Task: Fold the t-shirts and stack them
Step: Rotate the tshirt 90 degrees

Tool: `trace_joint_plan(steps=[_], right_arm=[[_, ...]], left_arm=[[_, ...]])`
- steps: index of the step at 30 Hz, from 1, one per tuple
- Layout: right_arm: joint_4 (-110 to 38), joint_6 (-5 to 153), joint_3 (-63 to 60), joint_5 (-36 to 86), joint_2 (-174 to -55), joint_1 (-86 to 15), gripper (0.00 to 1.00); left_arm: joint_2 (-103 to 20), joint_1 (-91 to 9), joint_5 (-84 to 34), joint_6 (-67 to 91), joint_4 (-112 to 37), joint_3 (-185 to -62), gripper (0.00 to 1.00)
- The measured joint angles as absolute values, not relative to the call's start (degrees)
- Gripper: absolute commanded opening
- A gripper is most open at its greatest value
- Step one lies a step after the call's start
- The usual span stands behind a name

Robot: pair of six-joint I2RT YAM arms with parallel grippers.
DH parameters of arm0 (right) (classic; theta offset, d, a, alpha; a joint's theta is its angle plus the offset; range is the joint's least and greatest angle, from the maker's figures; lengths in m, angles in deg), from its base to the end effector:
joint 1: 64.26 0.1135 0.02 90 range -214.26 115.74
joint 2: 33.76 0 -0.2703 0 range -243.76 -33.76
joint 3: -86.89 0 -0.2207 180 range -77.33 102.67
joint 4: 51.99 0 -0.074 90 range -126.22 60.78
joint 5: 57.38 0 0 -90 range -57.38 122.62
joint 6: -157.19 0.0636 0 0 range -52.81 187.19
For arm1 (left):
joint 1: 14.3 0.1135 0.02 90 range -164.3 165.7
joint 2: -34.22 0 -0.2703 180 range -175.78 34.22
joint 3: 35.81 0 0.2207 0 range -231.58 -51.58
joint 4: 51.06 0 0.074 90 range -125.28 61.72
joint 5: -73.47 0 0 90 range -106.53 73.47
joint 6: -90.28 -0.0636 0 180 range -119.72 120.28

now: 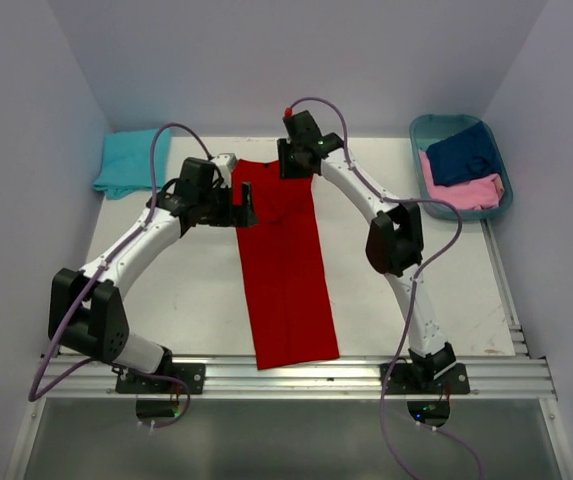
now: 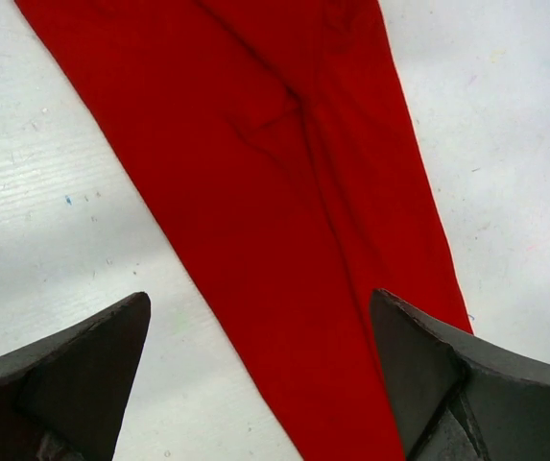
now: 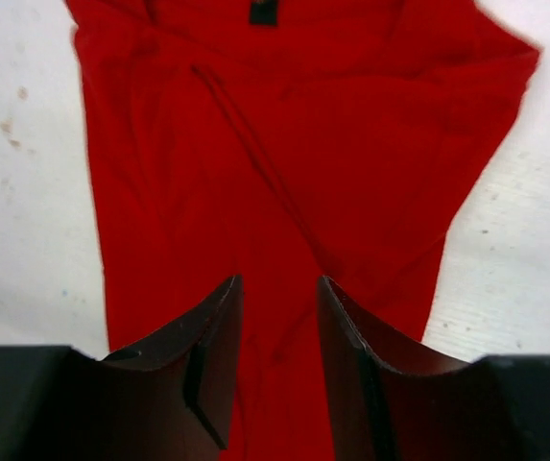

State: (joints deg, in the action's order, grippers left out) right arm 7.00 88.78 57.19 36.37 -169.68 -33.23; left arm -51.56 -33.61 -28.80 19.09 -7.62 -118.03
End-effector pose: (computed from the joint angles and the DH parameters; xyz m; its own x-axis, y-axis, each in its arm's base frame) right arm 0.4527 0.2675 0.2598 -0.7342 -0.0132 -0.6789 -0.2198 0.9506 0.2192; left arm 0.2911 -0.1163 0.2698 -0.8016 -0.0530 -0.5955 0.2128 0.9055 -0.3670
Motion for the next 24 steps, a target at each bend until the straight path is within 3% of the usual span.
trace_joint_plan(steps=[11, 24], right_arm=[[7.1, 90.2, 56.1, 31.6, -177.6, -36.0, 0.4], [2.6, 92.2, 48.6, 27.9, -176.8, -36.3, 0.35]], left_arm=[[-39.7, -34.0, -26.9, 19.4, -6.9, -111.1, 1.0], [-38.4, -34.0, -24.5, 20.2, -6.6, -108.5, 1.0]])
